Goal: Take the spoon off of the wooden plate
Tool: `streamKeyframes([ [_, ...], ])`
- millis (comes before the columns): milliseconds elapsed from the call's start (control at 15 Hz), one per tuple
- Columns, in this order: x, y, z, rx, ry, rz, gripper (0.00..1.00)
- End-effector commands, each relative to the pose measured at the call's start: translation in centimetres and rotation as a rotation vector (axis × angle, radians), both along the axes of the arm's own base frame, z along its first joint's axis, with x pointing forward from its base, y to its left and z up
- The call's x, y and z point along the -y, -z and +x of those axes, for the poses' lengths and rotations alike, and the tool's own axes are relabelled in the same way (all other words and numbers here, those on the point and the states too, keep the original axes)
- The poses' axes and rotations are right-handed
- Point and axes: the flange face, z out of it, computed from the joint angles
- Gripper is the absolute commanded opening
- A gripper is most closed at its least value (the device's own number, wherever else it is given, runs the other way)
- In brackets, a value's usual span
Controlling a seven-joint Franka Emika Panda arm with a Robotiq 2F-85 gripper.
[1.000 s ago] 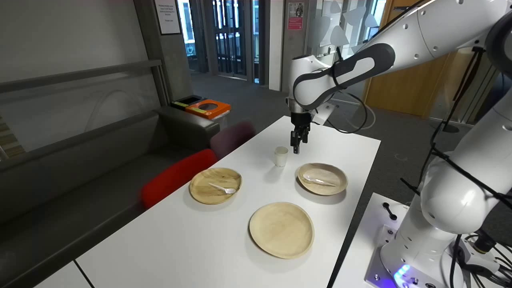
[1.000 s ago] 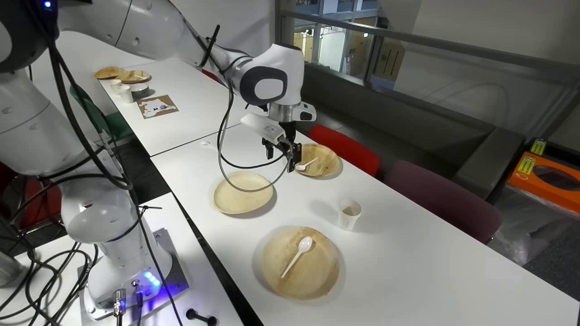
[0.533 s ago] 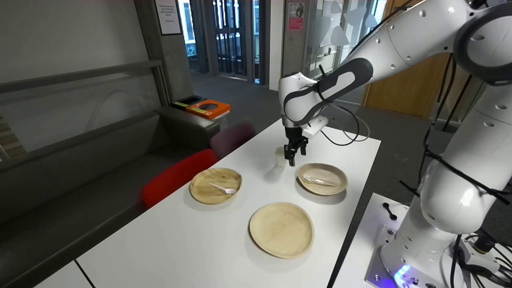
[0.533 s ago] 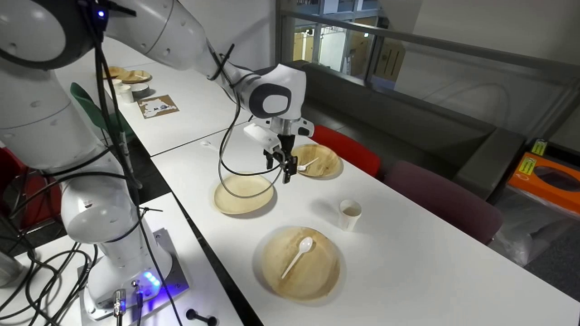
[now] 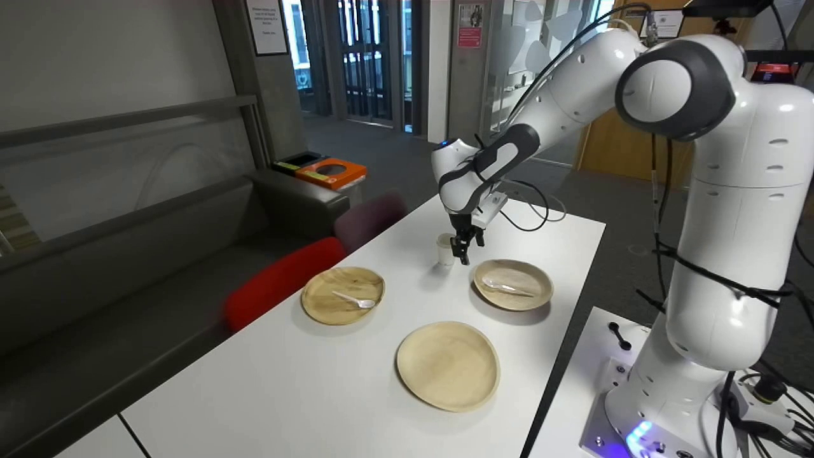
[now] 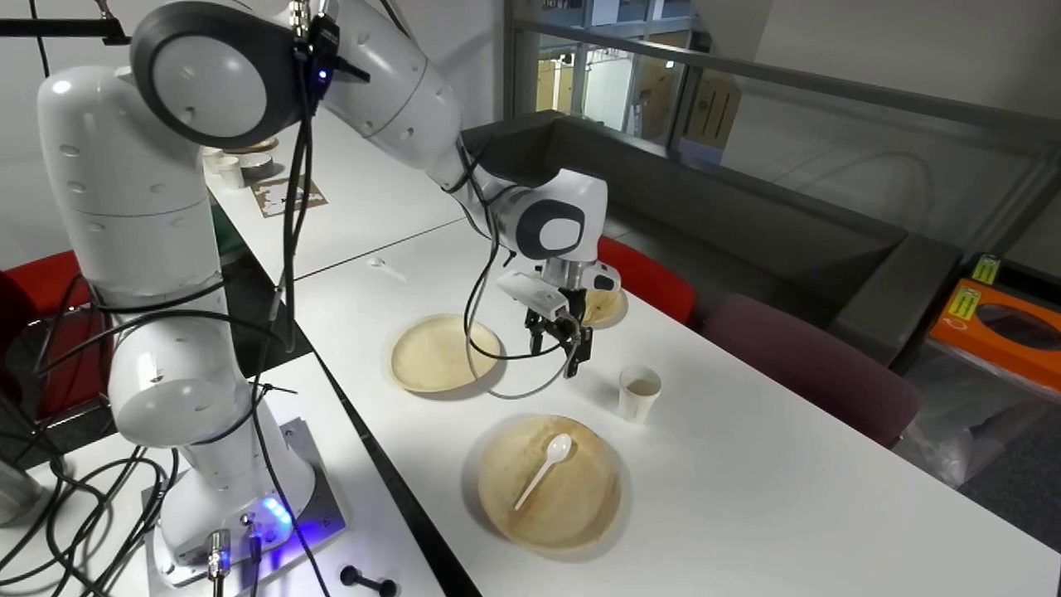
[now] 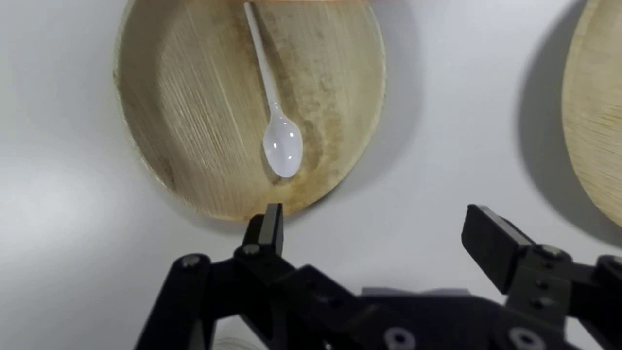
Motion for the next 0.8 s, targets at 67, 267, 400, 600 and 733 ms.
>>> streamKeyframes([
  [67,1.3,0.7,1.0,-0.043,-0.05,0.003,1.0],
  [267,2.0,0.8,2.1,-0.05,-0.07,0.005,1.0],
  [400,1.9,0.7,2.2,-0.052,-0.071,0.005,1.0],
  [600,2.2,1.2,1.9,-0.043,-0.091,0.004,1.0],
  [733,2.8,2.8,0.9,-0.041,-0.135,0.006,1.0],
])
